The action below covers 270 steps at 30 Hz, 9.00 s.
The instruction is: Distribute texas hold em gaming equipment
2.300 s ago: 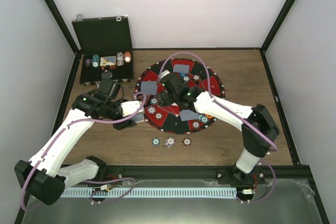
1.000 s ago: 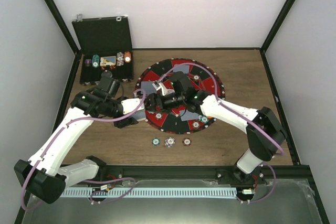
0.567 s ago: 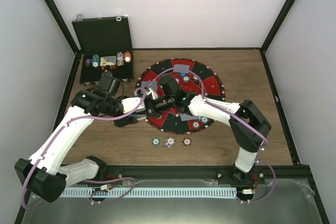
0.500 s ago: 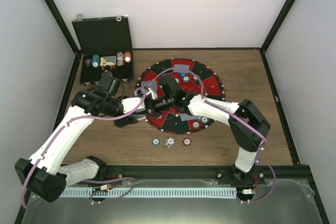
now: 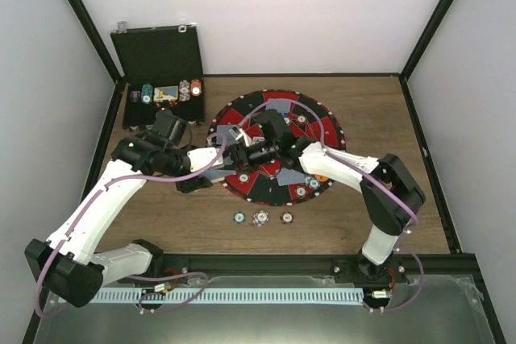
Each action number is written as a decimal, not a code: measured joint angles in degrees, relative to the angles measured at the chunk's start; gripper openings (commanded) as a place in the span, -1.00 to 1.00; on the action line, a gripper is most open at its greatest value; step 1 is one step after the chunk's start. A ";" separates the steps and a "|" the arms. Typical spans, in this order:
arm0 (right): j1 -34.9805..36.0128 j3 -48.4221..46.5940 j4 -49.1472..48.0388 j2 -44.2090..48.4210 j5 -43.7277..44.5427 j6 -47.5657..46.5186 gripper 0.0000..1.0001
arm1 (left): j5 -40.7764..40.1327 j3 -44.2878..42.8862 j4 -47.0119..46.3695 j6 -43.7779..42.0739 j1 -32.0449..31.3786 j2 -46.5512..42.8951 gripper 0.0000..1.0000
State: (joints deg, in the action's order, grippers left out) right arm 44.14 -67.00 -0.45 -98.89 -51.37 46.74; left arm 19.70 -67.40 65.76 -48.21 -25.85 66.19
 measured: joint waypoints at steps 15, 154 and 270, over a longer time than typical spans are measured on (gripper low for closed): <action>-1.01 0.02 4.79 4.39 1.95 -3.02 -0.81 | -0.79 0.00 0.85 0.00 0.00 0.02 -0.85; -0.70 0.70 2.71 4.33 3.02 1.09 -0.07 | -1.03 -0.66 -0.20 0.28 0.00 -0.96 -0.84; 2.71 2.82 -4.24 2.95 3.63 6.05 0.58 | 0.04 0.92 -0.48 0.42 0.00 0.26 -0.84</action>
State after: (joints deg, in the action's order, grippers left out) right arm 46.85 -64.18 -4.69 -95.94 -47.75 52.80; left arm 19.75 -66.48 65.28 -47.79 -25.85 66.46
